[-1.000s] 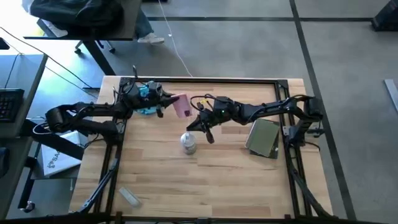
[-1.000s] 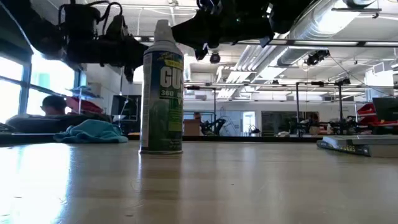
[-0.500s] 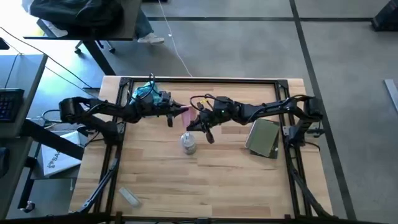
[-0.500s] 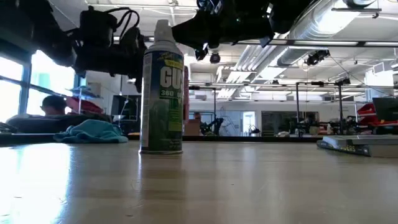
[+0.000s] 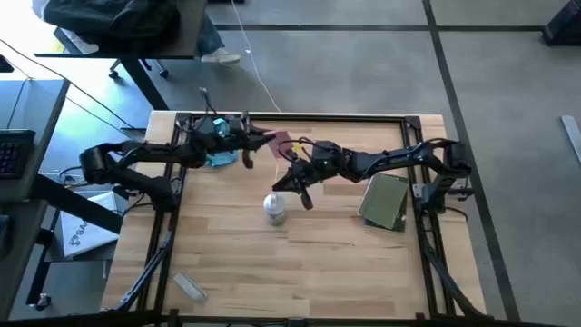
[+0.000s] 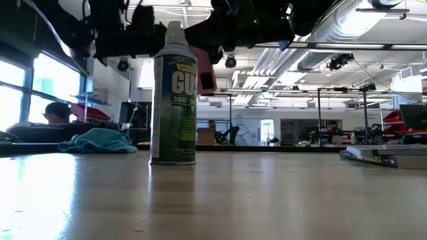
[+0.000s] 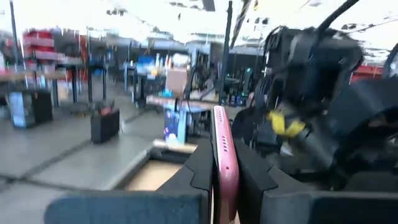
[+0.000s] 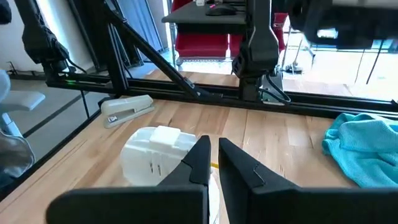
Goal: Apply microfiber cloth
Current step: Spray the back and front of the pink cellphone using the blue spray bottle
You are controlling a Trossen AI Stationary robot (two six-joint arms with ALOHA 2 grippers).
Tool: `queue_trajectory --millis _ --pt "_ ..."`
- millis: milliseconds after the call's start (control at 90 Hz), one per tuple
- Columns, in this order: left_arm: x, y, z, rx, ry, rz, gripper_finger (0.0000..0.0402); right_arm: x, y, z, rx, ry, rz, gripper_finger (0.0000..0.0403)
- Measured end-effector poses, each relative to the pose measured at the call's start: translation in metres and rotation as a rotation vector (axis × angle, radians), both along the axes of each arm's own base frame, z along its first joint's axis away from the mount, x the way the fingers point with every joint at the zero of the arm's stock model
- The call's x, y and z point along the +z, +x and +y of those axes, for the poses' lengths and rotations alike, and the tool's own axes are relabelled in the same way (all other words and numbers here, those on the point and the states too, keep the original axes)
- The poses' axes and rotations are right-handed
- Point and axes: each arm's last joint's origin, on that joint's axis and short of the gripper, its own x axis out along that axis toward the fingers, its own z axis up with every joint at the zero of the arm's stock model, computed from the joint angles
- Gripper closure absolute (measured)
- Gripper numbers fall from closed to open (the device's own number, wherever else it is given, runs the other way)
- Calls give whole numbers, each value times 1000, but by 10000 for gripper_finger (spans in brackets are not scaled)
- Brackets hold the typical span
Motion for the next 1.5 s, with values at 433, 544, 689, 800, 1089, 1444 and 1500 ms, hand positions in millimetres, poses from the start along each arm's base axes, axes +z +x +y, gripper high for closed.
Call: queue_trajectory --millis 433,544,689,800,1089,1444,1500 --pt "-5 -11 -22 124 936 397 390 50 -22 -1 -100 -99 -134 403" --pt "-17 -6 -25 172 1144 570 390 63 -33 0 -119 -119 -138 403" --pt "-24 3 -30 216 1278 653 390 71 -44 -8 -264 -130 -76 403" --pt "-31 13 -35 221 1353 653 390 62 -48 -21 -445 -39 45 403" --pt "-50 28 -40 267 1406 765 390 41 -57 -27 -456 150 283 403" --pt "-48 29 -48 285 1455 790 390 14 -20 -12 -382 114 173 403" --pt "-48 30 -49 287 1470 798 390 14 -18 -12 -385 112 157 403"
